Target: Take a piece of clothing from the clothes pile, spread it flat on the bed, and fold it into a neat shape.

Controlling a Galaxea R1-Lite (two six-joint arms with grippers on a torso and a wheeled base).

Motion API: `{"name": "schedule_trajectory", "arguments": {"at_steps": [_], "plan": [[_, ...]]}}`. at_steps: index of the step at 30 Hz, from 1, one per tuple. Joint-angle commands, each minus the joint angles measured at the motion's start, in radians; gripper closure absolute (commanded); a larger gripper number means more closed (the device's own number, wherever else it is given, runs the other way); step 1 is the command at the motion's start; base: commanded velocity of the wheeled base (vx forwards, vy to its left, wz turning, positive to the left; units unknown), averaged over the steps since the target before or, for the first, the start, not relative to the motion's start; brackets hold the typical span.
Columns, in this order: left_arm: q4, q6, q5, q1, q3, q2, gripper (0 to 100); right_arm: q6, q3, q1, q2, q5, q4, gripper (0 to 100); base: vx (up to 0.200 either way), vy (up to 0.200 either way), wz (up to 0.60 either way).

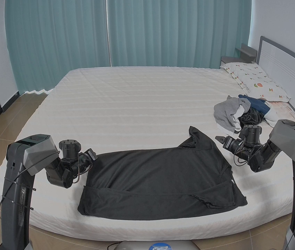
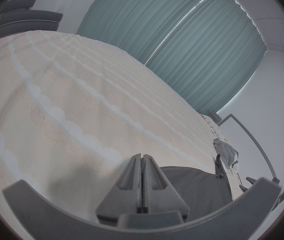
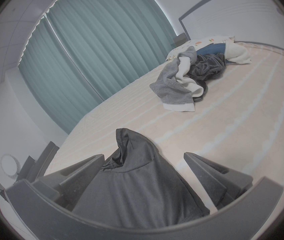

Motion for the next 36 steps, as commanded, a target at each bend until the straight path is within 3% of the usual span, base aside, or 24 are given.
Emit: {"name": "schedule_trajectory", "arguments": {"at_steps": [1, 7, 15, 29, 30, 36], "plan": [[-0.002, -0.001, 0.0, 0.0, 0.005, -0.004, 100, -0.026, -0.141, 0.027, 0.111, -0.026, 0.079, 0, 0.0, 0.0, 0.0], [-0.002, -0.001, 0.0, 0.0, 0.005, -0.004, 100, -0.024, -0.289, 0.044, 0.222, -0.072, 0.11, 0, 0.0, 0.0, 0.0], [-0.002, -0.001, 0.0, 0.0, 0.005, -0.004, 100, 0.028, -0.4, 0.036, 0.245, -0.072, 0.216, 0, 0.0, 0.0, 0.0], [-0.002, -0.001, 0.0, 0.0, 0.005, -0.004, 100, 0.028, -0.471, 0.044, 0.285, -0.076, 0.25, 0, 0.0, 0.0, 0.0], [-0.002, -0.001, 0.0, 0.0, 0.005, -0.004, 100, 0.028, -0.471, 0.044, 0.285, -0.076, 0.25, 100, 0.0, 0.0, 0.0], [-0.002, -0.001, 0.0, 0.0, 0.005, -0.004, 100, 0.057, -0.462, 0.038, 0.272, -0.073, 0.24, 100, 0.0, 0.0, 0.0]]}}
